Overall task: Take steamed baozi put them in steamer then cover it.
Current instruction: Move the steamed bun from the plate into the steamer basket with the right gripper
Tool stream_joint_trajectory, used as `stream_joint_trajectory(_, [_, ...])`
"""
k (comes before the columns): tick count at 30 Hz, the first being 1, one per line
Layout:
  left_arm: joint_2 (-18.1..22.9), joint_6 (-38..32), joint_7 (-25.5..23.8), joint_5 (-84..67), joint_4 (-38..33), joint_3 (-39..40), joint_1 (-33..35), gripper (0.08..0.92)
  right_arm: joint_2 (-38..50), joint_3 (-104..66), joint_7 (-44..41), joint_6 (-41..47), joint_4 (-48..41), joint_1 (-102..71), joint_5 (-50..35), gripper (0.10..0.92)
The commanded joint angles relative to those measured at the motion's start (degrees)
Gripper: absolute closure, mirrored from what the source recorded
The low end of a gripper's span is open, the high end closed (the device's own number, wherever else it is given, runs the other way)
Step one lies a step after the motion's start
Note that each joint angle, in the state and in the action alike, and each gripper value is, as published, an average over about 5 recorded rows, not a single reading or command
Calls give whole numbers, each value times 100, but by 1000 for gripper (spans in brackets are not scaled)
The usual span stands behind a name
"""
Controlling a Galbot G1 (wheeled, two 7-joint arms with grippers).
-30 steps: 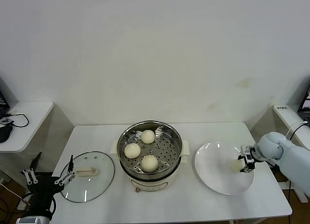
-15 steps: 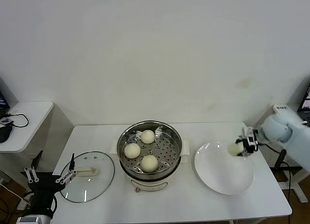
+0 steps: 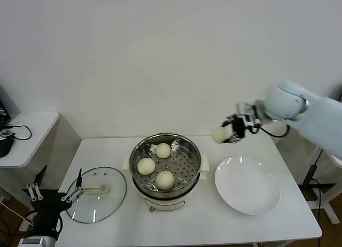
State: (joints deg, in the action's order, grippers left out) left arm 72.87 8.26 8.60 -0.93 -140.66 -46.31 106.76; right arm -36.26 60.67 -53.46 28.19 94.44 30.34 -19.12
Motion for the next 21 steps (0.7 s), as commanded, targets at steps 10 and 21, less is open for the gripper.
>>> stream_joint_trajectory(10, [86, 12, -4, -54, -9, -146, -67, 177, -1998, 1097, 1306, 1337, 48, 347, -1597, 436])
stream_joint_trajectory(21, [119, 14, -3, -59, 62, -151, -130, 177, -1967, 1204, 1366, 1344, -278, -399, -1094, 432])
